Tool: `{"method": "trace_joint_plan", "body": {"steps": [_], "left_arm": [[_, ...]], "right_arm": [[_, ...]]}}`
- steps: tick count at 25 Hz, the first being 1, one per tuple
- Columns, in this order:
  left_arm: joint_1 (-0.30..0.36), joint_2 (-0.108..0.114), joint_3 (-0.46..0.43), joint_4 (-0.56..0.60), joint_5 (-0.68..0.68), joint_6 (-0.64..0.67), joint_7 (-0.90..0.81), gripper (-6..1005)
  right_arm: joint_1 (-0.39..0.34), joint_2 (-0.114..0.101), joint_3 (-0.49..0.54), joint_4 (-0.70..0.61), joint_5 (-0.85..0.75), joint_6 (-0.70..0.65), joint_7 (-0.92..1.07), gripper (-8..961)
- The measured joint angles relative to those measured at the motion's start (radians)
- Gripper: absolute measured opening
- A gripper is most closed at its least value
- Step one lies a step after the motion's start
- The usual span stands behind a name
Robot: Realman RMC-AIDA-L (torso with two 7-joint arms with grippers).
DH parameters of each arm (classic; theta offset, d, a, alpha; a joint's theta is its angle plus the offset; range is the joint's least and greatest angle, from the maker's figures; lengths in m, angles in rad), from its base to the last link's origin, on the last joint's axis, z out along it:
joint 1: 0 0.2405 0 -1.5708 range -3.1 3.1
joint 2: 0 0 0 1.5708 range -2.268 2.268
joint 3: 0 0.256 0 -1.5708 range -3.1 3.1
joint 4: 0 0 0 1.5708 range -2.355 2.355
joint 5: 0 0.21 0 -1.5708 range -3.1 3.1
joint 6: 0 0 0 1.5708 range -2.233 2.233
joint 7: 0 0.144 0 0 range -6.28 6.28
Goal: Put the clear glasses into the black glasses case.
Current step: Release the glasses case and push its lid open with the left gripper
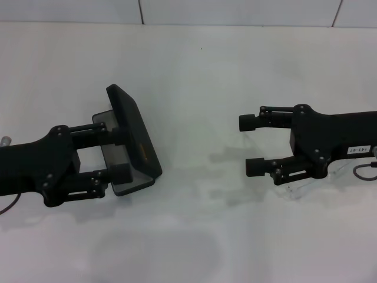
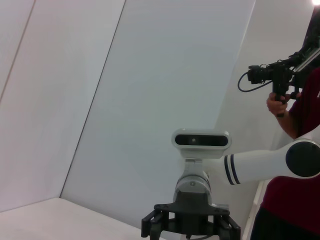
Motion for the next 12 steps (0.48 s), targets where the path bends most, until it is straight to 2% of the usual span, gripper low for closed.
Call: {"method": "trace_joint_plan", "body": {"steps": [12], "left_arm": [[0.004,-0.008,-0.002,0.0,-0.005,0.0,0.0,703]], "right_arm": [[-0.031,0.006,0.002,-0.02,0.007,0.0,-0.003,860]]}}
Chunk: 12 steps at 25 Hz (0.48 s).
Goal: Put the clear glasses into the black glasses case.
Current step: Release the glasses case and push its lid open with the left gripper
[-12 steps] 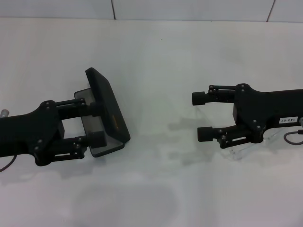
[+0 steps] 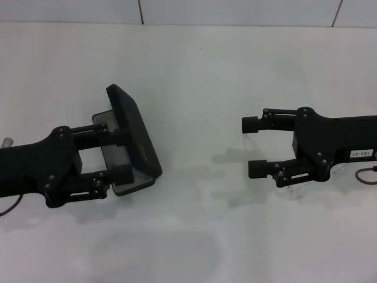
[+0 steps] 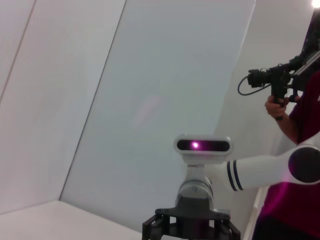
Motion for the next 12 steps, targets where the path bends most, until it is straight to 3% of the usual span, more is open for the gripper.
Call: {"method": "trace_joint_plan", "body": {"steps": [4,6,10,12], "left_arm": [[0.006,-0.004,-0.022,0.002,-0.035,-0.001,-0.001,702],[0.006,-0.006,-0.064,0.004,-0.074,-0.001,-0.006,701],[0.007,-0.02,-0.205,0.051,-0.179,-0.006,-0.056,700],[0.006,-0.043,-0.257,0.165,-0.195,-0.035,-0.132,699]], "right_arm": [[-0.022,0.005,0.026,-0.03,0.002,0.005,-0.002,858],[-0.049,0.011,0.09,-0.057,0.003,0.011,-0.004,858],[-0.117,0.02,0.329,-0.068,0.065,0.014,-0.019,857],[-0.155,0.019,0.426,-0.046,0.121,0.013,-0.026,857]]}}
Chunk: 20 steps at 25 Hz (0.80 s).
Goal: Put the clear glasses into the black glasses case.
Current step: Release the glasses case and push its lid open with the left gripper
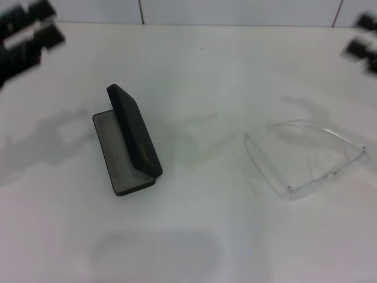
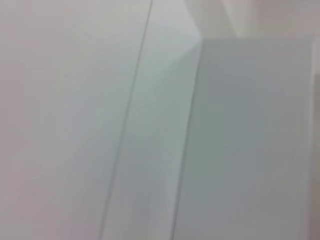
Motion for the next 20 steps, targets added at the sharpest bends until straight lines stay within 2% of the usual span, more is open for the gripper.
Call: {"method": "trace_joint_plan", "body": {"steps": [4,6,10,11,12,13,20], "left_arm": [[0.001,-0.054,0.018,0.36,0.098,-0.103,-0.162,673],[-0.002,-0.073,0.075,0.557,0.231,-0.157,-0.236,641],[-0.002,-0.077,0.247,0.834,0.498,-0.252,-0.364,544],[-0.009,-0.077,0.281,0.862,0.557,-0.268,-0.38,519],[-0.009,-0.077,0.281,0.862,0.557,-0.268,-0.38,521],[-0.026,-0.077,0.355,0.899,0.657,-0.289,-0.397,523],[-0.03,-0.073,0.419,0.96,0.775,-0.307,-0.342,529]], "right_arm": [[-0.083,0.0,0.089,0.018,0.098,-0.012,-0.026,857],[-0.116,0.0,0.092,0.021,0.13,-0.014,-0.036,857],[-0.142,0.001,0.094,0.042,0.144,-0.016,-0.047,857],[-0.147,0.001,0.094,0.05,0.144,-0.019,-0.05,857],[-0.151,0.001,0.094,0.058,0.144,-0.021,-0.054,858],[-0.158,0.0,0.095,0.074,0.144,-0.024,-0.064,858],[-0.165,-0.001,0.095,0.088,0.143,-0.026,-0.08,858]]}}
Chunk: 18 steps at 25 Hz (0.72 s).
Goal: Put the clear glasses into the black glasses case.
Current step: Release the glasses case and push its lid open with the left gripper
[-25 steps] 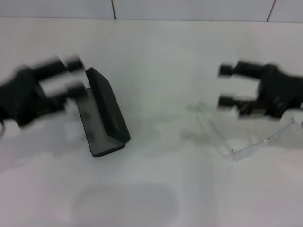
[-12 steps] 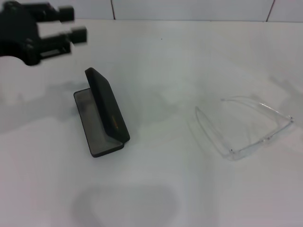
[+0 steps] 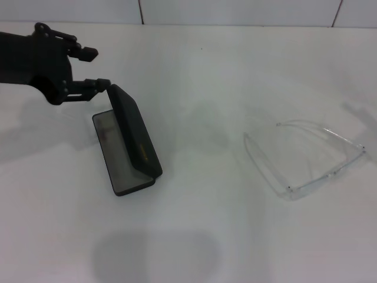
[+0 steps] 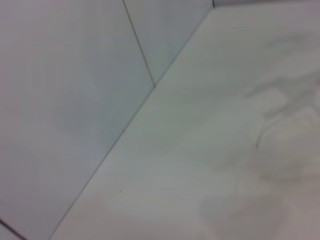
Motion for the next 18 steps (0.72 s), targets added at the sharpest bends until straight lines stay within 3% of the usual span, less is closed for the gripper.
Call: {"method": "trace_joint_plan", "body": {"steps": [9,14,18], "left_arm": [[0.084,-0.002,0.176,0.137,0.138,-0.042,0.222,528],[0.049,0.069,0.271,0.095,0.141,-0.088,0.336,529],[0.009,0.112,0.341,0.023,0.148,-0.121,0.431,518]], "right_arm": [[0.026,0.001,-0.002,0.029,0.005,0.006,0.007,857],[0.048,0.001,0.002,0.078,0.016,0.014,0.007,857],[0.059,0.002,0.002,0.093,0.035,0.016,0.007,858]]}}
